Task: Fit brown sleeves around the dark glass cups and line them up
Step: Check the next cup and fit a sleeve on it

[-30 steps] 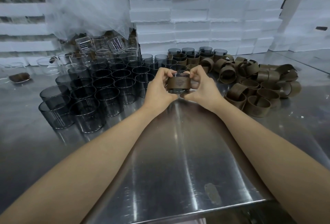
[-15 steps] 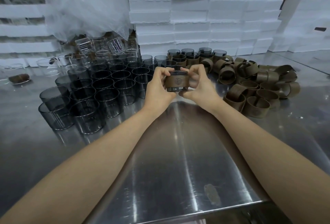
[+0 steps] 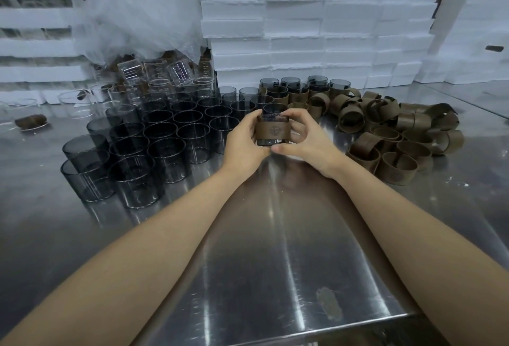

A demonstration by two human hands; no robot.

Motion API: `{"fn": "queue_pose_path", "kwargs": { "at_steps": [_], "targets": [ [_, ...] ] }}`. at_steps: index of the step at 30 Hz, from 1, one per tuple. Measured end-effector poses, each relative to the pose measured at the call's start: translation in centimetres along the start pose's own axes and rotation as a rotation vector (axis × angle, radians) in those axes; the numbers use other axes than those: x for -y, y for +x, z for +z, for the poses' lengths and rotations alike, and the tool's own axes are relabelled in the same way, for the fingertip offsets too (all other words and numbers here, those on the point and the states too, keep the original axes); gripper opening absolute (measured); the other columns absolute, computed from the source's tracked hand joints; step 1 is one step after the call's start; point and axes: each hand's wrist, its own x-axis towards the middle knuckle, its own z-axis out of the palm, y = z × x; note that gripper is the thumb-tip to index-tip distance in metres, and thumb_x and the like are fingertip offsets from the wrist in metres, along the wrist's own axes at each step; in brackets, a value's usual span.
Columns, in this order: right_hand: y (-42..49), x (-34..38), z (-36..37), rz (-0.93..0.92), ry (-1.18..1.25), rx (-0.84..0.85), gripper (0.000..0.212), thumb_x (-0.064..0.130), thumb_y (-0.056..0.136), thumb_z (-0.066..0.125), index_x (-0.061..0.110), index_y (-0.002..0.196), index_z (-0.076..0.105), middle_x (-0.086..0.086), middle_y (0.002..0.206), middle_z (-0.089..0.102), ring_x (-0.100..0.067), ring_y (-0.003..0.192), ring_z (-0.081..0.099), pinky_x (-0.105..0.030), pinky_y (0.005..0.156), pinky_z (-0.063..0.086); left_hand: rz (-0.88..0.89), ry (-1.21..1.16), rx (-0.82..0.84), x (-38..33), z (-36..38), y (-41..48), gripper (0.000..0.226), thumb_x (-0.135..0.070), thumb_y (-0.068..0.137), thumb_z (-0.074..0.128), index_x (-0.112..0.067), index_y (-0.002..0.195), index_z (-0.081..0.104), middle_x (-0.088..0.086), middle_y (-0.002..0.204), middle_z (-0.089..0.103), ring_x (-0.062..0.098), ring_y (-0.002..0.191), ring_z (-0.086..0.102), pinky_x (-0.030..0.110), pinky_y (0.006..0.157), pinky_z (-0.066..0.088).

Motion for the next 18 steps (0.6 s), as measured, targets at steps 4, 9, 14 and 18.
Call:
{"fn": "queue_pose_path", "kwargs": {
  "at_steps": [4,9,14,18],
  "targets": [
    [-0.01,0.08,0.06,0.006,0.003,-0.024,0.056,-0.005,0.073,0.079,0.024,0.111,0.051,-0.011,0.121,0.061,-0.014,0.103,0.066,-0.029,0.096,0.052,0.0,0.013,0.005,-0.01,-0.03,-0.02,0.081,0.015,0.069,0.077,-0.004,0.141,0.044,-0.003,0.121,0.053,0.005,0.116,0.052,0.017,0.1,0.042],
    [0.06,0.1,-0.08,0.001,-0.044,-0.046,0.055,0.001,0.073,0.081,0.028,0.111,0.053,-0.008,0.121,0.058,0.0,0.096,0.066,-0.016,0.084,0.05,-0.015,0.007,0.019,0.0,0.1,-0.07,0.083,0.016,0.072,0.074,-0.002,0.144,0.038,-0.002,0.125,0.05,0.007,0.12,0.048,0.019,0.103,0.04],
    [0.19,-0.23,-0.33,0.007,-0.06,-0.046,0.056,0.005,0.072,0.082,0.035,0.111,0.055,-0.004,0.119,0.057,-0.003,0.097,0.067,-0.019,0.087,0.051,-0.039,-0.048,0.014,-0.02,0.09,-0.07,0.086,0.022,0.071,0.07,-0.004,0.145,0.035,-0.001,0.126,0.049,0.008,0.119,0.05,0.011,0.095,0.045],
    [0.24,-0.28,-0.28,0.035,-0.058,-0.059,0.057,0.006,0.07,0.084,0.035,0.109,0.056,-0.006,0.123,0.058,-0.015,0.103,0.068,-0.028,0.093,0.052,-0.02,-0.01,0.007,0.21,0.08,0.05,0.08,0.023,0.071,0.066,-0.004,0.142,0.04,0.008,0.135,0.053,0.012,0.123,0.051,0.014,0.098,0.044]
  ]
}}
